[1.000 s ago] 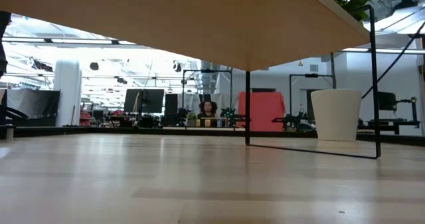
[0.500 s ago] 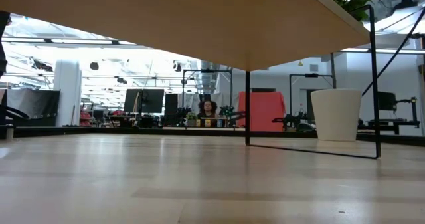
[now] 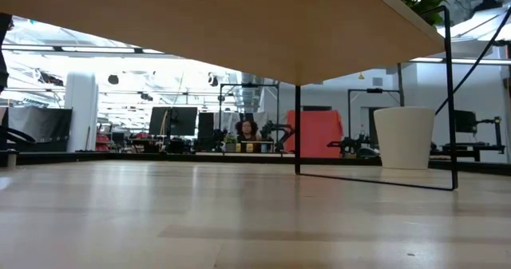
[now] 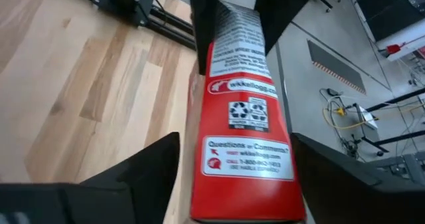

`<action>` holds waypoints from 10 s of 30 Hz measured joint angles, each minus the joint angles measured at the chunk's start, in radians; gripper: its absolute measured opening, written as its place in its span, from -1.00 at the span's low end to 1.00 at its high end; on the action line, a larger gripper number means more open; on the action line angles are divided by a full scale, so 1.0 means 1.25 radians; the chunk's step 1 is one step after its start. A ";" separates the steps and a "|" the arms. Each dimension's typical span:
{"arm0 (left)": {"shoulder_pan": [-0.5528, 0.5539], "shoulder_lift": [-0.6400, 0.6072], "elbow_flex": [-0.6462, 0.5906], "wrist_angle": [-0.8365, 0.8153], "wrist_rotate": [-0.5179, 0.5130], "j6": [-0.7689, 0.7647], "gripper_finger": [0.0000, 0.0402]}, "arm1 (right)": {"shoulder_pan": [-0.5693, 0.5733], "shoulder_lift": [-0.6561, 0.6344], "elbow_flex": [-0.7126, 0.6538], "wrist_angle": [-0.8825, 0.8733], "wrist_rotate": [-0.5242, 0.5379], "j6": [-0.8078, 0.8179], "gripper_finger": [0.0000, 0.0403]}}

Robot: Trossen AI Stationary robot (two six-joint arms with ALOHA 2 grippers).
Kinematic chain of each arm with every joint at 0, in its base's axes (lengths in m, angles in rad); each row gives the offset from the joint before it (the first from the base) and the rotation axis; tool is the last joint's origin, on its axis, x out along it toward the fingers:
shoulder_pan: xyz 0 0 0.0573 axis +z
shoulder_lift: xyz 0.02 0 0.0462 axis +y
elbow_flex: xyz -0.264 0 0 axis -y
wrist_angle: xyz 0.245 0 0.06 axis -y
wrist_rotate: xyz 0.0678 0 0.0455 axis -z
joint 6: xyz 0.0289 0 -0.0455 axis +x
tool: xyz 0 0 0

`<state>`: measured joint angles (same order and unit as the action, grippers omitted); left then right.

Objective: Stack cereal on shelf
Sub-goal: Put the red cereal box onto the shelf

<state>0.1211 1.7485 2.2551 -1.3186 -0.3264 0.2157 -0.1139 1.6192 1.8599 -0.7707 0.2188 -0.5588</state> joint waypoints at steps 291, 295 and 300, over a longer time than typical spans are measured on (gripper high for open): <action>-0.379 -0.009 -0.303 0.084 0.078 -0.758 -0.07 | -0.152 -0.322 0.079 -0.238 -0.240 0.231 0.24; -0.372 -0.009 -0.303 0.084 0.076 -0.755 0.15 | -0.152 -0.322 0.079 -0.238 -0.240 0.231 0.24; -0.351 -0.010 -0.303 0.084 0.114 -0.767 0.41 | -0.152 -0.322 0.079 -0.238 -0.240 0.231 0.24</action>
<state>-0.3179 1.7363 1.8763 -1.2140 -0.1833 -0.7426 -0.3035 1.2163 1.9587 -1.0683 -0.0811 -0.2699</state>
